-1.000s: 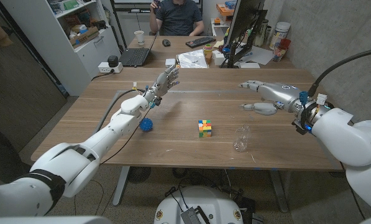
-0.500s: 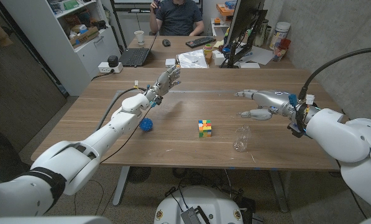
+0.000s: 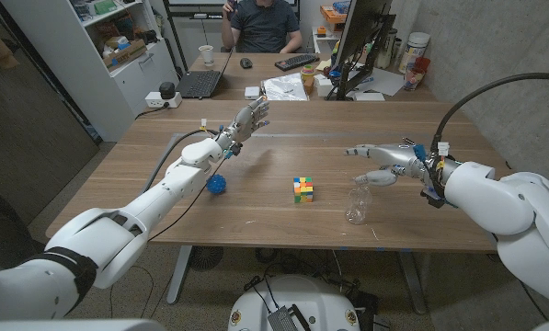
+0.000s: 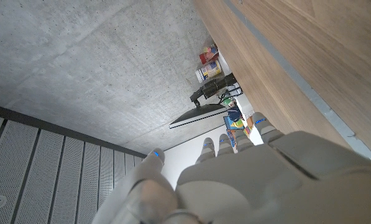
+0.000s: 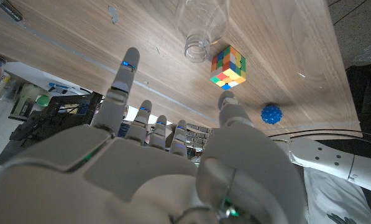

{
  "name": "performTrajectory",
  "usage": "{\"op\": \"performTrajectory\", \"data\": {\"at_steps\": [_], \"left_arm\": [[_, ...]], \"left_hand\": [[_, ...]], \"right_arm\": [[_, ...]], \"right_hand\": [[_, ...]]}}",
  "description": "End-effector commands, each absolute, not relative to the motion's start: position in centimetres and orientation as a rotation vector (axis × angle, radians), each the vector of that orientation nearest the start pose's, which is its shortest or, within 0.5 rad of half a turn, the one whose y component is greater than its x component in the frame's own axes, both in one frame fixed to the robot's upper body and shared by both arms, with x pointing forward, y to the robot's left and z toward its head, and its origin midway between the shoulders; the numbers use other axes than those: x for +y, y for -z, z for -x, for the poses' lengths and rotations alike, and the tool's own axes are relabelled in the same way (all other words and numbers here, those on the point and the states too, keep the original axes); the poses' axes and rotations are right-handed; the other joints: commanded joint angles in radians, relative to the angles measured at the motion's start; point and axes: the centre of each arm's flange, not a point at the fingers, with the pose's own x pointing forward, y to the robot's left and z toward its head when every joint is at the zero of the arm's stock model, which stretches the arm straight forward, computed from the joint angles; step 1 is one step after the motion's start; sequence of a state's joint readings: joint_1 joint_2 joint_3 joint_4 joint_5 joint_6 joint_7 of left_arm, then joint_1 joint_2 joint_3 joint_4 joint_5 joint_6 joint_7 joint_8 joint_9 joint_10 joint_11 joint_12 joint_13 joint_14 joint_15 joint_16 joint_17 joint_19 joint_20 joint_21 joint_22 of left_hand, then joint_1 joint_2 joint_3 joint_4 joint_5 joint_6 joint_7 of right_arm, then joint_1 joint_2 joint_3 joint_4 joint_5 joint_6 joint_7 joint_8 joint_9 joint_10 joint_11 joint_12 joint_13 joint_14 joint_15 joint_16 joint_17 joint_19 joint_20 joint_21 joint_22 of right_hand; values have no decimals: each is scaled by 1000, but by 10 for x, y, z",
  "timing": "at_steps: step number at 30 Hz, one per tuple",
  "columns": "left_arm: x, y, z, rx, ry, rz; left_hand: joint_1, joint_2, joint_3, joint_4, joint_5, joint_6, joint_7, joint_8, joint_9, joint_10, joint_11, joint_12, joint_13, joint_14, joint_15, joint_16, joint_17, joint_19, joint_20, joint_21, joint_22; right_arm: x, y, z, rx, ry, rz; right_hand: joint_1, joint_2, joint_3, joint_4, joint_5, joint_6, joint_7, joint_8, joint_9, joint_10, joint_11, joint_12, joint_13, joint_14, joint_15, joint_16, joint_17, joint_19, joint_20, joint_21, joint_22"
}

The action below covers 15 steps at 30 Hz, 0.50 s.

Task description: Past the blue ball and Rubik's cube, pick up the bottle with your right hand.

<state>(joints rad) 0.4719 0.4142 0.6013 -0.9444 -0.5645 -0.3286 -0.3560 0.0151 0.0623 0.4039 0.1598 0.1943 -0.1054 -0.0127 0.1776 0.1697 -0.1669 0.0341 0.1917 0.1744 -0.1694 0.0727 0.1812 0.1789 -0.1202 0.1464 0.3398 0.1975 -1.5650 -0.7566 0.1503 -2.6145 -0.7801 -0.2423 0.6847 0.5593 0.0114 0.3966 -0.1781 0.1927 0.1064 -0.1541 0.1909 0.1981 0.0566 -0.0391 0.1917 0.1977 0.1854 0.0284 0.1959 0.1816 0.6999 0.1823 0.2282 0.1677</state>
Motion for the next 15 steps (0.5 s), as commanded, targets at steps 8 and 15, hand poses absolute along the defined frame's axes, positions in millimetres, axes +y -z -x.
{"op": "performTrajectory", "data": {"at_steps": [8, 15], "left_arm": [[202, -40, -700, -572, 539, -259], [200, -40, -700, -568, 541, -264]], "left_hand": [[0, 18, -6, -1, 8, 0, 2, 4, 5, -46, 2, 4, 5, -56, -1, 5, 2, 4, 9, -4, 6], [0, 18, -7, 0, 8, 0, 2, 4, 5, -46, 3, 4, 5, -56, -1, 5, 2, 4, 9, -5, 6]], "right_arm": [[-232, 12, -393, -296, -269, 1678], [-231, 16, -396, -259, -311, 1694]], "right_hand": [[43, -8, 5, 2, -5, -46, -27, -8, 4, -22, -3, -5, 3, -6, 2, 0, 3, 37, 0, -4, 1], [70, -11, 8, 1, -8, -55, -36, -4, 5, -26, -4, -2, 4, 1, 0, 3, 3, 65, -9, -1, 1]]}}
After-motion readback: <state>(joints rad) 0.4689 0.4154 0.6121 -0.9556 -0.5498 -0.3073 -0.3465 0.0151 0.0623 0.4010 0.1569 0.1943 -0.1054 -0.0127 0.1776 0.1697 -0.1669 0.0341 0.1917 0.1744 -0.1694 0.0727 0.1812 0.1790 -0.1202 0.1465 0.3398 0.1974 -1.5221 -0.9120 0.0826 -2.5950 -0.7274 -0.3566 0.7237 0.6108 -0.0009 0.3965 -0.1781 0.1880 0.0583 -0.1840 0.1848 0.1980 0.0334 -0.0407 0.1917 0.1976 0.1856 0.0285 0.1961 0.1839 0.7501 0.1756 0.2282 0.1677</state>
